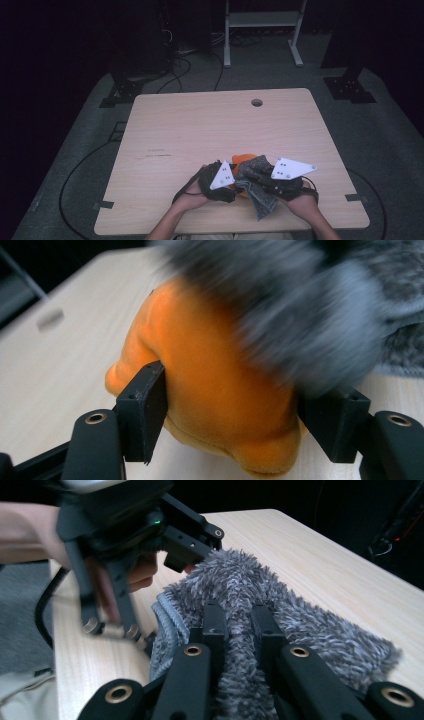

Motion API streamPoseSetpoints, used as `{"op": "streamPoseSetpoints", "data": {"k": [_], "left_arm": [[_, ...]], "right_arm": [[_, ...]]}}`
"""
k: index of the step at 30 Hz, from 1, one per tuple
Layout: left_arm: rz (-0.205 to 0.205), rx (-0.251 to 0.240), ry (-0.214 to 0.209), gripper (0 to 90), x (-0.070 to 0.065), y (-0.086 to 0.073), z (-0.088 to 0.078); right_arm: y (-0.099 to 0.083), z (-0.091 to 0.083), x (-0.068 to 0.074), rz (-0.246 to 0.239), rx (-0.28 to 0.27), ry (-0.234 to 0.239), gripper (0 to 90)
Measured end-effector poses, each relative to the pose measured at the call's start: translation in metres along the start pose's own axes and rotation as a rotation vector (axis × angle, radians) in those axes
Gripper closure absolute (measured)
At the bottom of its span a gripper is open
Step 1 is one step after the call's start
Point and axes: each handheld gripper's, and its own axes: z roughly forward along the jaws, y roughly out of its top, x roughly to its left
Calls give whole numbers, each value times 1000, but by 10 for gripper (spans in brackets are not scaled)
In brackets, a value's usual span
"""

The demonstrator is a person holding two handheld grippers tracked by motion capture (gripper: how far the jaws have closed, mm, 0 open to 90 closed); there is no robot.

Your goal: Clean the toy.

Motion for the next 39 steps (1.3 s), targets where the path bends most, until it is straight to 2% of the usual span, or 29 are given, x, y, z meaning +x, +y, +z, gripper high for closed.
{"op": "streamPoseSetpoints", "data": {"k": [1,4,5,6,7,8,9,11,14,18,21,24,27,28,30,32,35,36,38,39], "left_arm": [[5,1,-3,337,-1,0,0],[-8,-12,-26,341,-1,-2,0],[-32,-24,-35,329,0,-3,0],[-76,-31,-32,277,3,-3,1],[-110,-26,-30,219,6,-2,2],[-168,-14,-36,172,9,-2,5],[-206,1,-47,132,12,-2,7],[-242,9,-81,146,13,-4,9],[-177,9,-70,236,8,-3,8],[-40,30,-52,260,-3,1,4],[35,52,-40,279,-7,-1,2],[15,78,-59,304,-5,-6,2],[-9,87,-76,298,-2,-11,1],[-39,65,-90,274,0,-11,0],[-88,30,-91,186,4,-9,-1],[-136,-30,-93,159,6,-8,-1],[-96,25,-82,161,2,-9,4],[-85,42,-75,186,2,-11,4],[-93,71,-85,214,5,-16,2],[-100,88,-88,228,6,-19,0]], "right_arm": [[0,1,-1,-8,15,-20,802],[-8,-5,-14,47,12,-57,802],[-10,-7,-18,61,12,-68,802],[-13,-10,-24,84,10,-76,802],[-15,-13,-27,97,11,-72,802],[-17,-13,-29,101,13,-75,802],[-19,-14,-30,105,8,-74,802],[-20,-14,-30,103,5,-61,802],[-15,-12,-24,91,27,-50,801],[-1,-4,-4,41,18,23,801],[2,1,3,13,26,28,801],[-4,-2,-8,49,25,-10,801],[-16,-9,-25,100,40,-73,802],[-19,-10,-28,110,40,-80,801],[-24,-11,-30,117,38,-92,802],[-23,-11,-29,113,33,-89,801],[-20,-6,-18,90,10,-53,800],[-18,-4,-13,77,8,-26,800],[-16,0,-9,48,23,-23,800],[-17,1,-9,50,32,-16,800]]}}
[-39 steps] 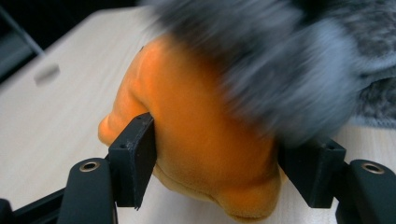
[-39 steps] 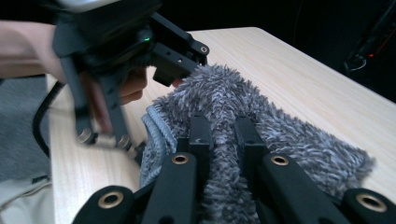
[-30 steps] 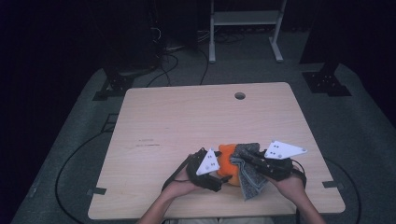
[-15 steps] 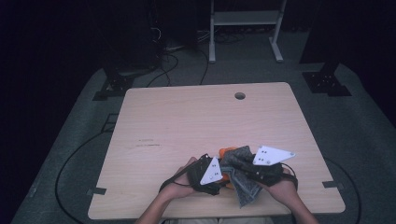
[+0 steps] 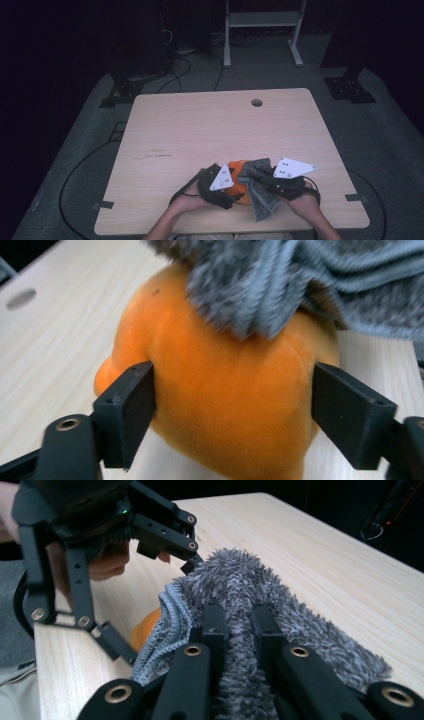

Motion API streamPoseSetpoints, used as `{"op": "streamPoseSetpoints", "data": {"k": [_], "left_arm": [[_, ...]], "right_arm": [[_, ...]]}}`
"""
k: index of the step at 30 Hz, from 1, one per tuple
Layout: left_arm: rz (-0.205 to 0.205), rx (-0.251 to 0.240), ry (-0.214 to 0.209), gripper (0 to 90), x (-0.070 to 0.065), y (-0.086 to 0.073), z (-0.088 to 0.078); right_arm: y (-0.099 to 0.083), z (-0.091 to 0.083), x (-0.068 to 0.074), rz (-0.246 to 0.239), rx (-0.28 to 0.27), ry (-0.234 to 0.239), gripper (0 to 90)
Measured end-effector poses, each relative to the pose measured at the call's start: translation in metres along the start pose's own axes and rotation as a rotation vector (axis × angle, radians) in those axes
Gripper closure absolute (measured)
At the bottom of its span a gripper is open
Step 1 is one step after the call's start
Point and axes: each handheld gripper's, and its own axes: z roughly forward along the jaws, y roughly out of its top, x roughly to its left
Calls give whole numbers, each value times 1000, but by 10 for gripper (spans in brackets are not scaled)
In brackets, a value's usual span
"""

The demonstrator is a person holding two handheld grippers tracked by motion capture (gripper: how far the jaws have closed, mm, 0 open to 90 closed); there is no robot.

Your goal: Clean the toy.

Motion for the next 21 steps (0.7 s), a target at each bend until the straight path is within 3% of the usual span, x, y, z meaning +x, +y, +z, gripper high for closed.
{"op": "streamPoseSetpoints", "data": {"k": [2,4,6,8,10,12,14,16,19,21], "left_arm": [[-4,24,-14,244,1,-4,-1],[8,46,-23,245,0,-8,-2],[22,48,-31,237,0,-8,-3],[25,37,-40,214,1,-7,-5],[11,11,-27,172,2,-4,-7],[-8,-76,4,138,3,0,-8],[0,-108,13,132,2,5,-6],[13,-71,30,151,1,4,-2],[-5,-50,19,209,4,-4,-3],[-43,-31,14,234,9,-8,-6]], "right_arm": [[-3,1,-3,5,12,-11,800],[-8,-1,-11,49,19,-10,798],[-15,-3,-19,102,14,11,798],[-19,-5,-22,115,13,2,798],[-19,-6,-22,112,12,-12,799],[-17,-6,-19,99,3,-18,798],[-12,-3,-12,89,-19,13,798],[-5,2,-1,64,-54,65,798],[-3,11,10,17,-19,69,798],[-7,11,6,23,-11,52,798]]}}
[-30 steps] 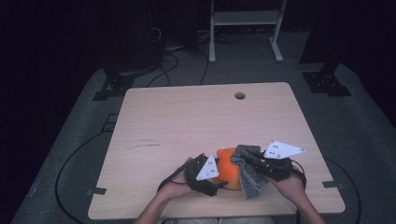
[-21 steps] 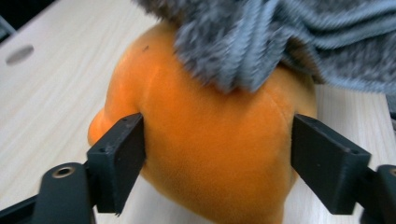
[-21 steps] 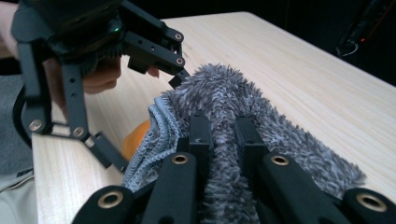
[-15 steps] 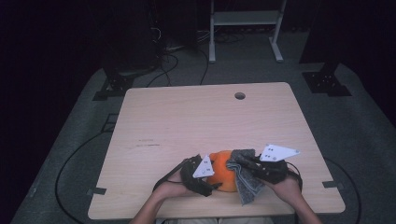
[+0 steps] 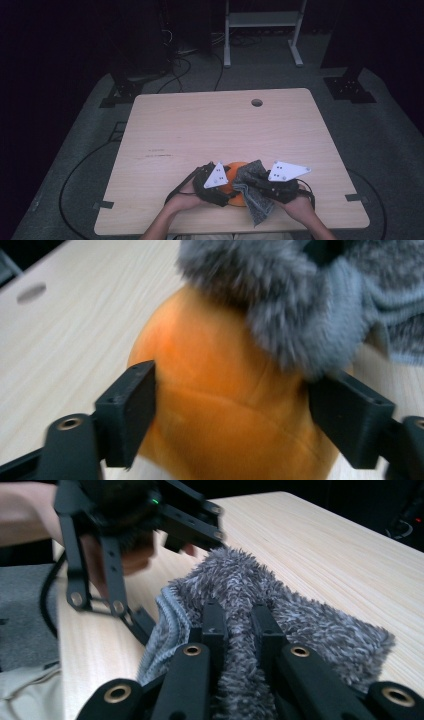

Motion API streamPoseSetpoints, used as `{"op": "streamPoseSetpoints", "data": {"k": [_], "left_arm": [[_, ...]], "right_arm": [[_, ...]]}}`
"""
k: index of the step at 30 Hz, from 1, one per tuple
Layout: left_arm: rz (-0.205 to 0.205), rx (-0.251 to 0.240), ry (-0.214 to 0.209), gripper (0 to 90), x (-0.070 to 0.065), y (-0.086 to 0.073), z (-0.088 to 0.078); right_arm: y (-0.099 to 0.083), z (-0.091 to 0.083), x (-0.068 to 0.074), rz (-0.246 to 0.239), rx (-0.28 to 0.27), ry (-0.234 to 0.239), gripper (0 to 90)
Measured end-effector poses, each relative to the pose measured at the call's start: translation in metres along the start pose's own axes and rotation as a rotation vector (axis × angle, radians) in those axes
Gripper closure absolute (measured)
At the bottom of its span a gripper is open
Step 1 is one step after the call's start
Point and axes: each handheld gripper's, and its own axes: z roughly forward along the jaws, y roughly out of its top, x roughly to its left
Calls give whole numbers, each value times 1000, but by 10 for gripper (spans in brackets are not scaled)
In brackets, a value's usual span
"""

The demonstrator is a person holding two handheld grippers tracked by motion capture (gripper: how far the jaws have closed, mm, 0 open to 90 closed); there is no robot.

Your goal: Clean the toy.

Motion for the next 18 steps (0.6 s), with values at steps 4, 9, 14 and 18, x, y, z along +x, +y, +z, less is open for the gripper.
{"op": "streamPoseSetpoints", "data": {"k": [4,9,14,18], "left_arm": [[-55,0,0,252,7,-8,-1],[-72,10,3,252,11,-11,-2],[-104,11,-2,250,15,-15,-2],[-115,4,-11,256,17,-18,-4]], "right_arm": [[-12,-8,-18,61,19,-53,798],[-24,-16,-29,124,31,-77,798],[-10,-11,-9,98,-44,32,797],[-14,-5,-8,75,-11,23,797]]}}
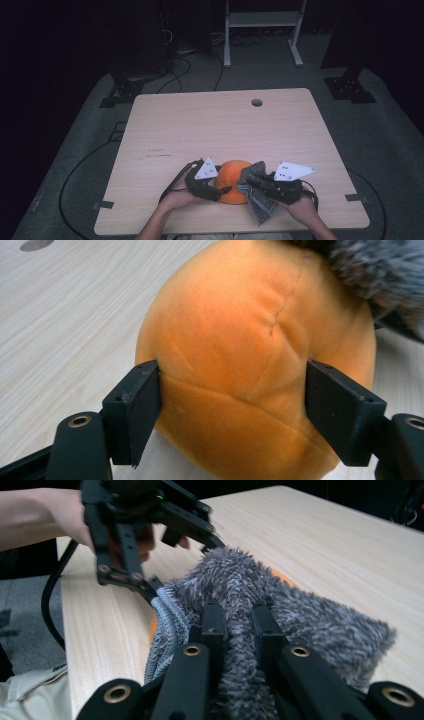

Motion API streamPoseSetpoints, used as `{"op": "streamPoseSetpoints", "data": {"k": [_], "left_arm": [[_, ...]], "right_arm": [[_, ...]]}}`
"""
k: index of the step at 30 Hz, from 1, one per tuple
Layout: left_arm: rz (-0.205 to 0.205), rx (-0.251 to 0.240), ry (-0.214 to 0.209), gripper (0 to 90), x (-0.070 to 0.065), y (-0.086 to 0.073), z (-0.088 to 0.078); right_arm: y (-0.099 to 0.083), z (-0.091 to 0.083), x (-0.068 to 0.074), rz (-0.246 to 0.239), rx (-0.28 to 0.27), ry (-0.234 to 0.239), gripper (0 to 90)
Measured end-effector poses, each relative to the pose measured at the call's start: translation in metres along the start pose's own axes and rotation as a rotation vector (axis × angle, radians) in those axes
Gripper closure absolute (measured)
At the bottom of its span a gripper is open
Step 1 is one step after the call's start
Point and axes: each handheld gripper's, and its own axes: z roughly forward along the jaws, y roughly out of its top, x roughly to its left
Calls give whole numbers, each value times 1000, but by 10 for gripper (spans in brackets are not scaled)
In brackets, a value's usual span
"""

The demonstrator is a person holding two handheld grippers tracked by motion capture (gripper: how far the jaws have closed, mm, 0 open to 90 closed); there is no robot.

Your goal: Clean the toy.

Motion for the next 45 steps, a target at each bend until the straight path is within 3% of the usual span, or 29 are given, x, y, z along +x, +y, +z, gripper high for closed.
{"op": "streamPoseSetpoints", "data": {"k": [6,11,13,16,18,20,24,28,32,34,37,40,45], "left_arm": [[-4,-7,-4,260,0,-1,1],[-12,-13,-12,259,2,-2,0],[-16,-10,-15,259,3,-3,-1],[-23,-16,-22,259,5,-5,-1],[-19,-8,-25,259,6,-5,-2],[-23,-11,-26,259,6,-5,-2],[-23,-21,-31,258,4,-5,-2],[-21,-20,-28,256,3,-4,-2],[-23,-26,-30,254,3,-5,-1],[-16,-26,-33,254,3,-4,0],[-2,-20,-38,257,1,-3,0],[-7,-24,-40,257,0,-4,-1],[2,-25,-43,257,0,-2,0]], "right_arm": [[-19,-8,-29,97,53,-67,797],[-24,-7,-38,122,110,-101,797],[-23,-9,-39,129,94,-94,797],[-15,-12,-30,128,-3,-43,797],[-9,-10,-25,99,-20,-35,797],[-9,-7,-25,92,-11,-36,797],[-24,-4,-39,180,41,-52,795],[-33,-6,-48,215,107,-85,796],[-25,-12,-45,205,39,-71,796],[-14,-13,-37,187,-32,-31,796],[2,-8,-28,146,-82,11,796],[4,3,-27,126,-46,-7,796],[-15,1,-45,201,3,-44,797]]}}
